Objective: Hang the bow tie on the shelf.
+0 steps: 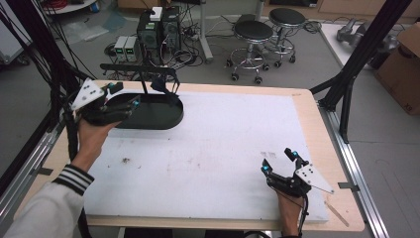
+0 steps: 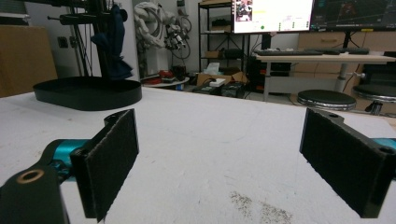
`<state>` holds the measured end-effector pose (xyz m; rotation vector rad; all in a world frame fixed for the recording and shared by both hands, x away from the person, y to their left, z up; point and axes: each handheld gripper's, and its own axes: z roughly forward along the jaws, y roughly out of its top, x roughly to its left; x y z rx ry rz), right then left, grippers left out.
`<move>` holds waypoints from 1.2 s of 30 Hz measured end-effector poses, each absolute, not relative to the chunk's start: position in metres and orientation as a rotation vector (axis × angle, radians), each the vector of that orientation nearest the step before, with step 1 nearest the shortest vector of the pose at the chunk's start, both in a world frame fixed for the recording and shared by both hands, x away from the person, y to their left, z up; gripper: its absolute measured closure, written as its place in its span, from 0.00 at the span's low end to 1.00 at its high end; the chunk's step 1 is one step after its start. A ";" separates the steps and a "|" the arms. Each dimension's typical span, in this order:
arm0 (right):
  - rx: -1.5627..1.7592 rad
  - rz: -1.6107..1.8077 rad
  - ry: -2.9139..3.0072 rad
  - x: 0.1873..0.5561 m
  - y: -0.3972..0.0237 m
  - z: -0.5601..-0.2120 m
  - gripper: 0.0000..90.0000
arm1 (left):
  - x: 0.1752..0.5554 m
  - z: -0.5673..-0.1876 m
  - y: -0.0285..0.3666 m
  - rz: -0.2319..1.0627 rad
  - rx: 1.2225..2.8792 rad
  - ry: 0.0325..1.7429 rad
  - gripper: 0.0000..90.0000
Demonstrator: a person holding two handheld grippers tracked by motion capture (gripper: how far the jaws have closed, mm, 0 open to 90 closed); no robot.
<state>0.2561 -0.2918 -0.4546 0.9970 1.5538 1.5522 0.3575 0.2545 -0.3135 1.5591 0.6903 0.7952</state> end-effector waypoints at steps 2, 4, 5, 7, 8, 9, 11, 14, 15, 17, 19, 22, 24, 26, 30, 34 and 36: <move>0.996 1.553 1.549 0.256 -0.292 -0.455 0.12 | 0.343 -0.326 0.265 0.784 1.541 0.676 0.28; 0.993 1.552 1.547 0.256 -0.292 -0.455 0.12 | 0.330 -0.339 0.274 0.791 1.537 0.669 0.28; 0.989 1.551 1.547 0.256 -0.292 -0.455 0.12 | 0.324 -0.346 0.279 0.794 1.533 0.669 0.28; 0.987 1.546 1.548 0.255 -0.291 -0.455 0.12 | 0.316 -0.361 0.288 0.789 1.521 0.681 0.28; 0.984 1.545 1.546 0.255 -0.291 -0.455 0.12 | 0.312 -0.368 0.293 0.802 1.513 0.691 0.28; 0.982 1.547 1.546 0.255 -0.291 -0.455 0.12 | 0.309 -0.376 0.297 0.790 1.495 0.698 0.28; 0.978 1.546 1.540 0.254 -0.291 -0.455 0.12 | 0.303 -0.390 0.303 0.761 1.492 0.719 0.28; 0.977 1.544 1.540 0.254 -0.291 -0.455 0.12 | 0.294 -0.411 0.309 0.739 1.489 0.727 0.28; 0.978 1.544 1.538 0.254 -0.291 -0.455 0.12 | 0.291 -0.417 0.310 0.735 1.485 0.729 0.28; 0.979 1.543 1.536 0.254 -0.291 -0.455 0.12 | 0.286 -0.429 0.313 0.716 1.473 0.734 0.28; 0.981 1.546 1.534 0.253 -0.291 -0.455 0.12 | 0.284 -0.438 0.314 0.702 1.468 0.730 0.28; 0.979 1.544 1.531 0.253 -0.291 -0.455 0.12 | 0.281 -0.446 0.314 0.693 1.465 0.726 0.28; 0.981 1.543 1.530 0.253 -0.291 -0.455 0.12 | 0.280 -0.449 0.313 0.690 1.476 0.723 0.28; 0.976 1.543 1.529 0.254 -0.291 -0.455 0.12 | 0.281 -0.452 0.313 0.681 1.487 0.726 0.28; 0.976 1.544 1.530 0.253 -0.291 -0.455 0.12 | 0.280 -0.453 0.312 0.688 1.478 0.711 0.28; 0.974 1.543 1.529 0.253 -0.291 -0.455 0.12 | 0.279 -0.453 0.313 0.687 1.464 0.703 0.27; 0.976 1.545 1.527 0.253 -0.291 -0.455 0.12 | 0.278 -0.454 0.314 0.688 1.456 0.698 0.27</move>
